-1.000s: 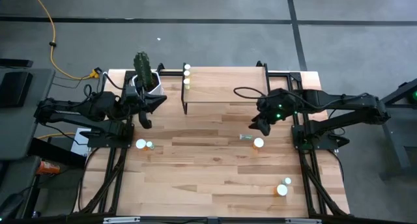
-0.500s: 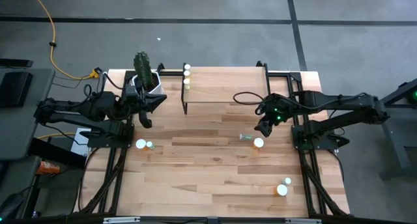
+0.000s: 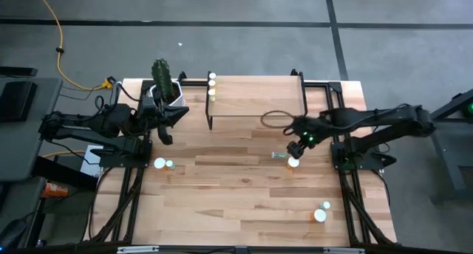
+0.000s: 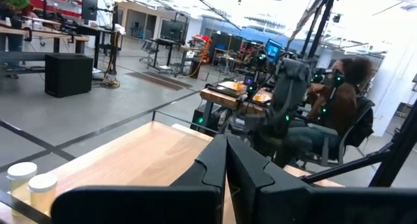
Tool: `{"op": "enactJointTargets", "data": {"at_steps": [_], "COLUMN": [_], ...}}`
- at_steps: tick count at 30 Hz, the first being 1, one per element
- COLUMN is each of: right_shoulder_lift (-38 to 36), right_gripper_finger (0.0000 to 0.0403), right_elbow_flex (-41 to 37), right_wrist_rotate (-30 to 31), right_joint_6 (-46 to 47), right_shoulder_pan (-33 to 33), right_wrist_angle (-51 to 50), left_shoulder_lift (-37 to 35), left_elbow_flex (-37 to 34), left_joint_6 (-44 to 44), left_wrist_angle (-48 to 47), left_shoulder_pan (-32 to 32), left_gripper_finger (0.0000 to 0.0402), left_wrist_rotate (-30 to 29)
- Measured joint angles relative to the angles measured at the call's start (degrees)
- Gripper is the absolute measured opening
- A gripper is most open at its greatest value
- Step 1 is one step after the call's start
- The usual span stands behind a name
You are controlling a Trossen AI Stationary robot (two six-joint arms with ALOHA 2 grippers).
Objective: Pick and place medicine bottles onto shelf by color
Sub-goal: Put the top right orange pill bottle on the shelf
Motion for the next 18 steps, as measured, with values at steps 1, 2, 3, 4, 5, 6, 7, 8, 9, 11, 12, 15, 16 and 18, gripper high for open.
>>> {"op": "enactJointTargets", "data": {"at_steps": [1, 2, 3, 4, 5, 6, 7, 8, 9, 11, 12, 15, 16, 18], "right_shoulder_lift": [1.4, 3.0, 4.6, 6.1, 7.6, 9.0, 10.3, 11.5, 12.7, 14.6, 15.5, 17.6, 18.2, 19.3], "right_gripper_finger": [0.0319, 0.0319, 0.0319, 0.0319, 0.0319, 0.0319, 0.0319, 0.0319, 0.0319, 0.0319, 0.0319, 0.0319, 0.0319, 0.0319], "right_elbow_flex": [0.0, 0.0, 0.0, 0.0, 0.0, 0.0, 0.0, 0.0, 0.0, 0.0, 0.0, 0.0, 0.0, 0.0], "right_wrist_rotate": [0.9, 1.8, 2.4, 2.6, 2.6, 2.5, 2.5, 2.4, 2.3, 2.3, 2.2, 0.9, 0.5, 0.4], "right_joint_6": [0.0, 0.0, 0.0, 0.0, 0.3, 0.9, 1.4, 1.7, 1.7, 1.7, 1.9, 2.0, 2.5, 3.7], "right_shoulder_pan": [0.6, 1.1, 1.4, 1.7, 2.0, 2.3, 2.7, 3.0, 3.4, 4.0, 4.3, 5.0, 5.3, 6.1], "right_wrist_angle": [-0.8, -1.3, -1.5, -1.5, -1.5, -1.5, -1.6, -1.6, -1.6, -1.7, -1.7, -1.8, -1.7, -1.8], "left_shoulder_lift": [0.0, 0.0, 0.0, 0.0, 0.0, 0.0, 0.0, 0.0, 0.0, 0.0, 0.0, 0.0, 0.0, 0.0], "left_elbow_flex": [0.0, 0.0, 0.0, 0.0, 0.0, 0.0, 0.0, 0.0, 0.0, 0.0, 0.0, 0.0, 0.0, 0.0], "left_joint_6": [0.0, 0.0, 0.0, 0.0, 0.0, 0.0, 0.0, 0.0, 0.0, 0.0, 0.0, 0.0, 0.0, 0.0], "left_wrist_angle": [0.0, 0.0, 0.0, 0.0, 0.0, 0.0, 0.0, 0.0, 0.0, 0.0, 0.0, 0.0, 0.0, 0.0], "left_shoulder_pan": [0.0, 0.0, 0.0, 0.0, 0.0, 0.0, 0.0, 0.0, 0.0, 0.0, 0.0, 0.0, 0.0, 0.0], "left_gripper_finger": [0.0, 0.0001, 0.0001, 0.0001, 0.0, 0.0, 0.0, 0.0001, 0.0001, 0.0, 0.0, 0.0001, 0.0001, 0.0], "left_wrist_rotate": [-0.1, -0.3, -0.7, -1.0, -1.0, -1.0, -1.0, -1.0, -1.0, -1.0, -1.0, -1.0, -1.0, -1.0]}}
